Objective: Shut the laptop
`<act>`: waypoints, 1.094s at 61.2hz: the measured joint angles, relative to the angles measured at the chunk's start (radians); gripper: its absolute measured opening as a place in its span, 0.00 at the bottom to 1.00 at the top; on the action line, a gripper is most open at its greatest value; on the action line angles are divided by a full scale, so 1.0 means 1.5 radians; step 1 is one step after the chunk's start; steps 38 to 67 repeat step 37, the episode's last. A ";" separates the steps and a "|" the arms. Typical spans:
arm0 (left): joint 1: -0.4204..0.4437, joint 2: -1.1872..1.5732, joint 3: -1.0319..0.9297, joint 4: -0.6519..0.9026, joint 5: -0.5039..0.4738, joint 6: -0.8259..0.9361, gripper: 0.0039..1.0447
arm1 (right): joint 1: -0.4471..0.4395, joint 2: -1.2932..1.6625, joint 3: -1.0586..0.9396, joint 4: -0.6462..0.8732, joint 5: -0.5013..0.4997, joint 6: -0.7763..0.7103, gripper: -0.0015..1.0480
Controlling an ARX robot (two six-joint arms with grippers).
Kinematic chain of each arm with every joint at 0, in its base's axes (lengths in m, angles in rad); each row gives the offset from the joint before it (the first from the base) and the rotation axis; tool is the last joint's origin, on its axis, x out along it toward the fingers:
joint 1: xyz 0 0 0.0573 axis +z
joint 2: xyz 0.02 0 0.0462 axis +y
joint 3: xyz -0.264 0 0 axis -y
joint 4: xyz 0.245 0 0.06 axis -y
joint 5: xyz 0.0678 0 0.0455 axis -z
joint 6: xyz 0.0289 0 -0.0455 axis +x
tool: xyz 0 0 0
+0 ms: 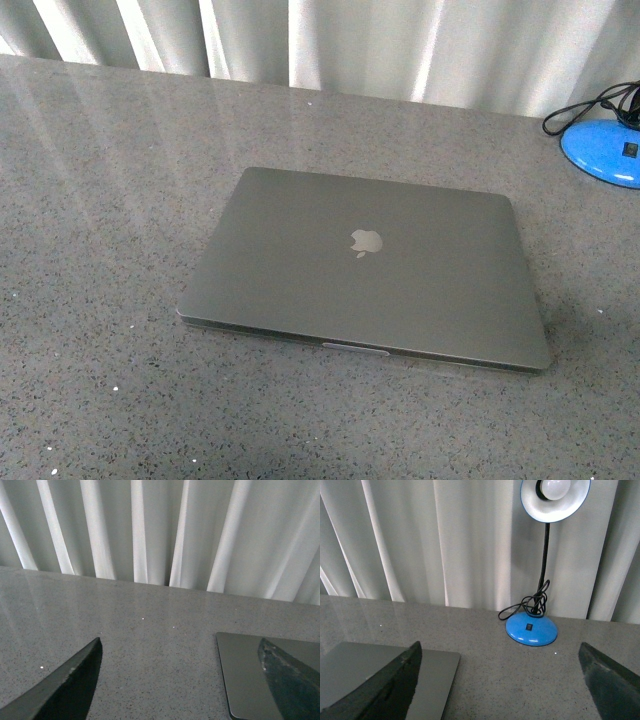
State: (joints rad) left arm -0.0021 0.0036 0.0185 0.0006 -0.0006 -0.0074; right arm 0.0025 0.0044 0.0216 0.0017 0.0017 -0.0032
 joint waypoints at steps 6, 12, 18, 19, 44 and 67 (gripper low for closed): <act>0.000 0.000 0.000 0.000 0.000 0.001 0.93 | 0.000 0.000 0.000 0.000 0.000 0.001 0.90; 0.000 0.000 0.000 0.000 0.000 0.001 0.94 | 0.000 0.000 0.000 0.000 0.000 0.001 0.90; 0.000 0.000 0.000 0.000 0.000 0.001 0.94 | 0.000 0.000 0.000 0.000 0.000 0.001 0.90; 0.000 0.000 0.000 0.000 0.000 0.001 0.94 | 0.000 0.000 0.000 0.000 0.000 0.001 0.90; 0.000 0.000 0.000 0.000 0.000 0.001 0.94 | 0.000 0.000 0.000 0.000 0.000 0.001 0.90; 0.000 0.000 0.000 0.000 0.000 0.001 0.94 | 0.000 0.000 0.000 0.000 0.000 0.001 0.90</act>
